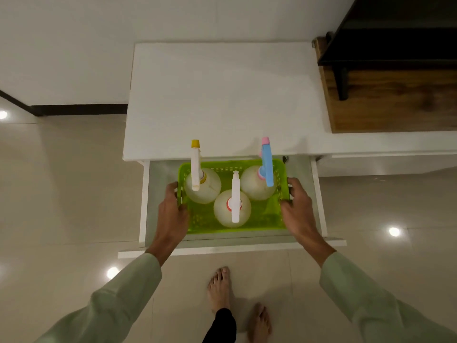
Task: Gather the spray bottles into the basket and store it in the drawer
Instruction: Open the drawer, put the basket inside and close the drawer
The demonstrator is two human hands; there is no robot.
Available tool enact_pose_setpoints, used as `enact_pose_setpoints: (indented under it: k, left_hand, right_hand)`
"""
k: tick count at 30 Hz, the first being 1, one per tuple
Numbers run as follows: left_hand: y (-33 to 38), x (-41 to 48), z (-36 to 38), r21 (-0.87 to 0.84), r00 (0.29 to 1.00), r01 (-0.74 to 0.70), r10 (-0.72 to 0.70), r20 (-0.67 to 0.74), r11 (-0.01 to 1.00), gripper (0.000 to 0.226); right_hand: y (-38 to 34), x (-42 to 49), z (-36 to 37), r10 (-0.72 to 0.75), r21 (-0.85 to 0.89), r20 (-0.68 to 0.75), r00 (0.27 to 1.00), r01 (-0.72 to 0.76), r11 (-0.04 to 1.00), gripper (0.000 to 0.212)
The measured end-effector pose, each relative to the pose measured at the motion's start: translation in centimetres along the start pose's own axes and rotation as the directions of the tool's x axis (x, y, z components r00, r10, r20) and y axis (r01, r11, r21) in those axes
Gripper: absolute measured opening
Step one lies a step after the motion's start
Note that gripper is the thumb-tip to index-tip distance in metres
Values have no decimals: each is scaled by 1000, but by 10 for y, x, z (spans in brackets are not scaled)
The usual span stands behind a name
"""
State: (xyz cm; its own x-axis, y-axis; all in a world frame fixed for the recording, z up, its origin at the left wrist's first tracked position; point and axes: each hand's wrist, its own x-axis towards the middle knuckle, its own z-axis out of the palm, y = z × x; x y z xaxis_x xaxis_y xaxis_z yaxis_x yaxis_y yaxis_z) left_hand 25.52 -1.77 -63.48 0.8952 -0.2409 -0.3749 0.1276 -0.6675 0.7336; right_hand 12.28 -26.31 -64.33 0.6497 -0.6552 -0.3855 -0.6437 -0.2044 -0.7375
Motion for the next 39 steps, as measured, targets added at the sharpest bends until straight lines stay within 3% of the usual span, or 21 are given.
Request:
enact_pose_setpoints:
  k: [7,16,23,31,39]
  left_hand:
    - [-45,19,39,26,991,114,-115,62,993,51]
    - [-90,61,78,56,973,181,-188,138,982,63]
    - [-115,76,97,113,960,237,-251,125,965,58]
    - [-131,81,113,178,954,243,-268,134,954,55]
    - [-142,85,112,147,889,312,-343,304,939,67]
  right_hand:
    - [44,7,24,75,15,-41,996,-74,997,42]
    - [81,52,61,218,-32,-35,975,-220,975,42]
    - [101,70,88,246,-98,-24,969,-247,964,40]
    - [125,76,103,297,-88,-36,954,-299,950,23]
    - [130,82,102,377,-112,87,922,-367,923,25]
